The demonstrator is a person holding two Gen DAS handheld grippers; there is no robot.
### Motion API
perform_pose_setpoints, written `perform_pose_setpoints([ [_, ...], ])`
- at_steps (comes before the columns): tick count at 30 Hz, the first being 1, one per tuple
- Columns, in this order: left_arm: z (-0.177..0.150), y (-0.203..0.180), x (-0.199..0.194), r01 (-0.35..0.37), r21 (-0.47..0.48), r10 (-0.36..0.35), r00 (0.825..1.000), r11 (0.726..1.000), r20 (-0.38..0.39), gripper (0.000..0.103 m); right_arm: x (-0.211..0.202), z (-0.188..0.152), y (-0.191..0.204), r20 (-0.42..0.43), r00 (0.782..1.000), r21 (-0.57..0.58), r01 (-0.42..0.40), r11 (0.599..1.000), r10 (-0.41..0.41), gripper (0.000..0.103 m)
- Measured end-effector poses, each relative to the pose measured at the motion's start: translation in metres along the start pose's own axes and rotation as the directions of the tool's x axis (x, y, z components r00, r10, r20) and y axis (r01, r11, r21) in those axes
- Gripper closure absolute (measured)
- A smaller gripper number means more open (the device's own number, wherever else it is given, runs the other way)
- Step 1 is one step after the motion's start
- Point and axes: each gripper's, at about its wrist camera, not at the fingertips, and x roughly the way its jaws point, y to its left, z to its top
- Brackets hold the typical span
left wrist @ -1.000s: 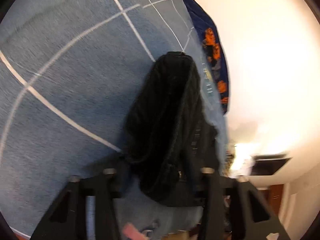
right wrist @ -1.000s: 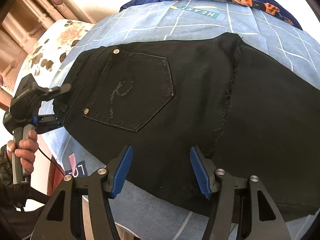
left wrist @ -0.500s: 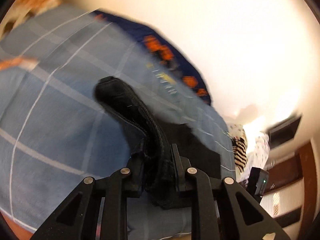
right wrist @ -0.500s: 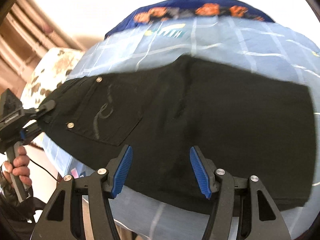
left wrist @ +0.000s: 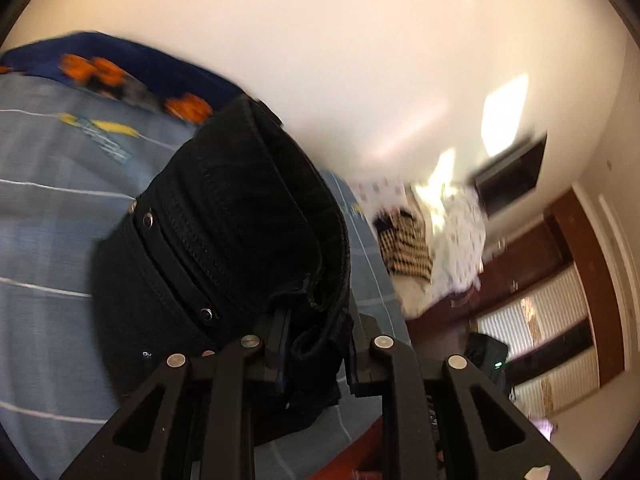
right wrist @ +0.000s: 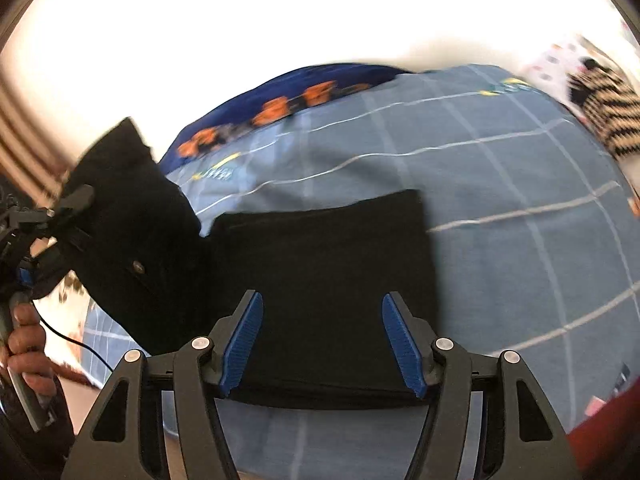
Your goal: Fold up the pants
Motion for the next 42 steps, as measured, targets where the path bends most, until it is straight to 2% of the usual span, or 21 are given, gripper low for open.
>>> perform_pose_setpoints([
  [6,-0.029,-0.024,0.095,-0.032,0.117,0.052,0.985,0.993,-0.166,0.086,-0.014,-0.001,-0.057,0.017,0.999,0.096,0.028,0.995,-0.030,0.040],
  [11,-0.066,-0.016,0.151,-0.113,0.194,0.161,0.955,0.974,-0.250,0.084,-0.003,0.000,-0.083,-0.004,1.000,0.141,0.025,0.990,-0.024,0.040],
  [12,-0.071,-0.014,0.161,-0.121,0.210,0.174,0.951,0.970,-0.257,0.080,0.000,0.001,-0.086,-0.009,1.000,0.144,0.019,0.989,-0.018,0.040],
  [14,-0.081,-0.022,0.167,-0.127,0.254,0.188,0.954,0.959,-0.234,0.074,0.009,0.004,-0.090,-0.024,0.999,0.162,-0.025,0.986,0.029,0.040],
  [15,-0.083,-0.025,0.169,-0.123,0.275,0.190,0.953,0.953,-0.234,0.061,0.014,0.005,-0.091,-0.030,0.998,0.168,-0.048,0.985,0.053,0.040],
  [16,-0.084,-0.031,0.170,-0.103,0.309,0.183,0.953,0.946,-0.241,0.054,0.020,0.008,-0.092,-0.036,0.995,0.177,-0.082,0.981,0.090,0.040],
  [17,-0.086,-0.039,0.168,-0.084,0.341,0.174,0.954,0.936,-0.243,0.047,0.024,0.010,-0.092,-0.040,0.992,0.185,-0.110,0.977,0.119,0.040],
  [19,-0.091,-0.047,0.160,-0.062,0.377,0.163,0.956,0.924,-0.242,0.042,0.033,0.015,-0.092,-0.052,0.982,0.193,-0.167,0.967,0.180,0.040],
  [23,-0.089,-0.048,0.129,-0.041,0.389,0.143,0.961,0.920,-0.238,0.040,0.051,0.028,-0.085,-0.083,0.961,0.175,-0.245,0.954,0.262,0.040],
  [25,-0.086,-0.042,0.110,-0.085,0.401,0.176,0.965,0.912,-0.195,0.036,0.061,0.032,-0.081,-0.112,0.951,0.184,-0.265,0.947,0.288,0.040],
  [28,-0.079,-0.027,0.078,-0.165,0.412,0.229,0.967,0.896,-0.110,0.033,0.075,0.036,-0.080,-0.128,0.948,0.182,-0.265,0.947,0.290,0.040],
  [30,-0.073,-0.010,0.062,-0.226,0.386,0.273,0.959,0.894,-0.071,0.031,0.084,0.038,-0.080,-0.147,0.945,0.177,-0.264,0.948,0.291,0.040],
  [34,-0.065,0.032,0.043,-0.340,0.288,0.364,0.931,0.895,-0.032,0.031,0.095,0.042,-0.081,-0.158,0.937,0.184,-0.283,0.941,0.312,0.040],
  [37,-0.066,0.054,0.037,-0.377,0.224,0.394,0.919,0.899,-0.034,0.031,0.107,0.046,-0.083,-0.168,0.922,0.199,-0.315,0.928,0.349,0.042],
  [42,-0.072,0.076,0.038,-0.386,0.170,0.400,0.915,0.907,-0.056,0.031,0.128,0.051,-0.084,-0.176,0.898,0.211,-0.365,0.907,0.403,0.059],
])
